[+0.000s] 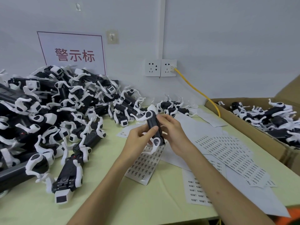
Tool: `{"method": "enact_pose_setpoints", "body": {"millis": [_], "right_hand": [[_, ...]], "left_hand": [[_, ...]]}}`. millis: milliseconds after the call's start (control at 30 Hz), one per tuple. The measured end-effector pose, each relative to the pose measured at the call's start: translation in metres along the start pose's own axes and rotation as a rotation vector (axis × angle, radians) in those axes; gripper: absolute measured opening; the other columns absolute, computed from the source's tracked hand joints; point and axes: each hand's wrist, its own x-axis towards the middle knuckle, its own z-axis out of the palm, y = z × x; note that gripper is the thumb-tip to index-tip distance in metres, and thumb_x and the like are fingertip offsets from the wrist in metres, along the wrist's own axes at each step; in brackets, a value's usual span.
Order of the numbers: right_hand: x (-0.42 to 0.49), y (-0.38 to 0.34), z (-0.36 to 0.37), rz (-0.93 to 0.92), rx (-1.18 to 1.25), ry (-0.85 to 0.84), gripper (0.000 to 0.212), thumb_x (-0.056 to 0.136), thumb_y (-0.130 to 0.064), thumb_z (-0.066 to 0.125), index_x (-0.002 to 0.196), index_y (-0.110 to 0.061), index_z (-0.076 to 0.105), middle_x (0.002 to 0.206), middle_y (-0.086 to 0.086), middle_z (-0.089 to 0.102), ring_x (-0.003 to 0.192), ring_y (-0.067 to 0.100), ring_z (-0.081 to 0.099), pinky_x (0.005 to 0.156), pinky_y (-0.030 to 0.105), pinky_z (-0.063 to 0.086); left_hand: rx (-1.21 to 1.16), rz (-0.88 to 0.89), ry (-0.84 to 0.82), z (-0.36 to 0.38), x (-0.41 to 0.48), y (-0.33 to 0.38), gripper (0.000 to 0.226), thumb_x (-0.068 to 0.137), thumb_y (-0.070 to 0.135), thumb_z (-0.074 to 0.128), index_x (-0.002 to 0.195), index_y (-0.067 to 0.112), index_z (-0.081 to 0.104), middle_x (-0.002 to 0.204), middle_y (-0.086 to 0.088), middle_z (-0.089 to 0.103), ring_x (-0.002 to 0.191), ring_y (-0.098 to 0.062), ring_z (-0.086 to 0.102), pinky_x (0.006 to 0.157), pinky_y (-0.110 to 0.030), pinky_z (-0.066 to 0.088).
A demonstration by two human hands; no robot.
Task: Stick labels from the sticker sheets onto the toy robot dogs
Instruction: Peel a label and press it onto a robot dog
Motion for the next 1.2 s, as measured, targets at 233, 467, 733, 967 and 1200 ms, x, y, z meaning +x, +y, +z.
{"method": "enact_pose_setpoints", "body": {"millis": [233, 467, 733, 967, 1200], "right_hand": [[0.002, -0.002, -0.003, 0.029, 0.120, -0.058, 0.012, 0.098, -0.023, 0.066, 0.105, -0.014, 0.069, 0.097, 0.006, 0.072, 0.085, 0.020, 0.067, 0.075, 0.032, 0.053], [-0.001, -0.003, -0.003, -0.059, 0.032, -0.110, 0.018, 0.097, -0.012, 0.065, 0.108, -0.021, 0.076, 0.091, 0.001, 0.072, 0.091, 0.028, 0.059, 0.082, 0.040, 0.052], [-0.004, 0.001, 0.004, -0.117, -0.200, -0.138, 0.023, 0.096, -0.014, 0.067, 0.108, -0.029, 0.080, 0.092, -0.012, 0.073, 0.074, 0.007, 0.058, 0.065, 0.018, 0.044], [0.005, 0.020, -0.004, -0.129, -1.081, 0.020, 0.048, 0.095, -0.042, 0.066, 0.141, -0.030, 0.057, 0.145, -0.006, 0.056, 0.134, 0.016, 0.048, 0.110, 0.043, 0.034], [0.006, 0.034, -0.003, -0.020, -1.233, -0.108, 0.042, 0.088, -0.048, 0.070, 0.127, -0.033, 0.062, 0.128, -0.009, 0.065, 0.126, 0.020, 0.055, 0.090, 0.037, 0.023]], "left_hand": [[-0.156, -0.095, -0.008, 0.000, -0.005, 0.010, 0.029, 0.090, 0.046, 0.066, 0.087, 0.021, 0.079, 0.082, -0.009, 0.074, 0.077, -0.019, 0.062, 0.079, -0.036, 0.051], [-0.370, -0.165, 0.023, -0.001, -0.003, 0.012, 0.043, 0.100, 0.047, 0.056, 0.119, 0.013, 0.075, 0.120, -0.018, 0.074, 0.117, -0.034, 0.069, 0.097, -0.040, 0.057], [-0.495, -0.253, 0.227, -0.008, 0.000, 0.014, 0.044, 0.104, 0.050, 0.050, 0.115, 0.015, 0.074, 0.110, -0.006, 0.079, 0.096, -0.016, 0.076, 0.085, -0.033, 0.052], [-0.537, -0.399, 0.342, -0.015, 0.006, 0.004, 0.041, 0.099, 0.052, 0.059, 0.105, 0.014, 0.071, 0.094, -0.005, 0.074, 0.076, -0.018, 0.068, 0.071, -0.031, 0.051], [-0.561, -0.449, 0.279, -0.015, 0.006, 0.002, 0.042, 0.097, 0.052, 0.063, 0.102, 0.012, 0.072, 0.097, -0.009, 0.073, 0.083, -0.025, 0.068, 0.078, -0.035, 0.053]]}}
